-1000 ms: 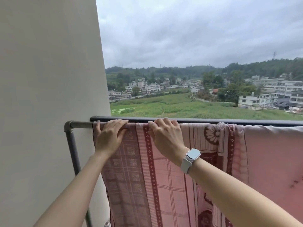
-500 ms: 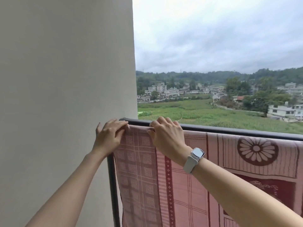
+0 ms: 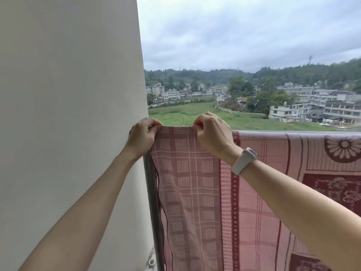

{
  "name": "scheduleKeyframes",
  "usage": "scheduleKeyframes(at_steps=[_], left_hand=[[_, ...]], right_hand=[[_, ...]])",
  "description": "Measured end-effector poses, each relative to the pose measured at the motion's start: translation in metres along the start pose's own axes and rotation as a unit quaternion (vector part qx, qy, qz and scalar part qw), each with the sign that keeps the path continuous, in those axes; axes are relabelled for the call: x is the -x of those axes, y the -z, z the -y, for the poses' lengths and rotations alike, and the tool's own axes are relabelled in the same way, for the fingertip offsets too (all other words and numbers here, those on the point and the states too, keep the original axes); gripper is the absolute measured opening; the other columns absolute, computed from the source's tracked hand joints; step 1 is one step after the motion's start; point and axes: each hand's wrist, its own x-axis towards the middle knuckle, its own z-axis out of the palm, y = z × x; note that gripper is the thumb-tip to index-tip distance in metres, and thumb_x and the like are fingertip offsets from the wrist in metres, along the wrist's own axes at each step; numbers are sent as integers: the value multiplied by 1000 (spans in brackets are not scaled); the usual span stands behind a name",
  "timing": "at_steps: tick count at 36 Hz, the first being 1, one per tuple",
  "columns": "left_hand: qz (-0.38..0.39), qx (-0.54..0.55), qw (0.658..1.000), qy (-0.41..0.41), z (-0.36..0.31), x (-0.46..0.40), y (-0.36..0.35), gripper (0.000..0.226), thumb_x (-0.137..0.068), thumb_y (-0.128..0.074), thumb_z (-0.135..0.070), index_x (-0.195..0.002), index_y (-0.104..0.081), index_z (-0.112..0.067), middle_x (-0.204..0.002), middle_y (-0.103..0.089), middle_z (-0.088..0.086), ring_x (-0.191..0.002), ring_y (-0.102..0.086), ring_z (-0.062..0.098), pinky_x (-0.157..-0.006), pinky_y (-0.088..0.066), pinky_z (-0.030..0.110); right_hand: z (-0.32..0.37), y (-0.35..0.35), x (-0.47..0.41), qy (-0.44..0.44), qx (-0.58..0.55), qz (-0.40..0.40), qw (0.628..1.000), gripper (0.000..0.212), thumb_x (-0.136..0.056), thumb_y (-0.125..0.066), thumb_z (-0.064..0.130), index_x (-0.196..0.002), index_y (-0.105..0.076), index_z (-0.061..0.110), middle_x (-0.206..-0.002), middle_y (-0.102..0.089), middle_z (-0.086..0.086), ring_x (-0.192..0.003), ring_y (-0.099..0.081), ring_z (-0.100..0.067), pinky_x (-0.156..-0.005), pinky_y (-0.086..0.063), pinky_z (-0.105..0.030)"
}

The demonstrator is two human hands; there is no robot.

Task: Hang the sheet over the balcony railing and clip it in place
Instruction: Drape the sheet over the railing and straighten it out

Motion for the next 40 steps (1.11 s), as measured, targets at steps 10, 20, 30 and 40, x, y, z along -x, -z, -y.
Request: scheduleKeyframes(at_steps=[10,20,30,40], left_hand=[[-114,93,989,14,21,-26,36,14,-91,-54,-12,-100,-65,-13,-97,-65,8,-83,-59,21,-74,-50,31],[112,347,910,196,95,61,9,99,-51,-72,-70,-132,-40,-24,-124,-59,-4,-110,-59,8,-88,-45,30],[9,337,917,215,101,86,-12,11,-84,-65,-18,-87,-65,-8,-90,-68,10,-83,-62,25,-93,-47,50],[-94,336,914,204,93,85,-5,9,-90,-57,-22,-81,-58,-21,-80,-64,-6,-74,-59,11,-73,-49,37]], right_hand=[[48,-22,-34,55,20,-92,994,17,-91,-50,21,-94,-65,13,-99,-63,0,-88,-52,-14,-80,-33,-27],[31,-74,40,217,134,-66,965,33,-83,-58,14,-116,-61,17,-127,-56,-10,-122,-49,-27,-107,-29,-51],[17,-112,88,206,173,-6,963,44,-83,-56,15,-127,-52,17,-145,-37,-13,-138,-26,-28,-112,-15,-57],[17,-137,115,211,149,-6,966,45,-82,-50,11,-127,-51,15,-146,-35,-14,-139,-25,-28,-113,-14,-55]])
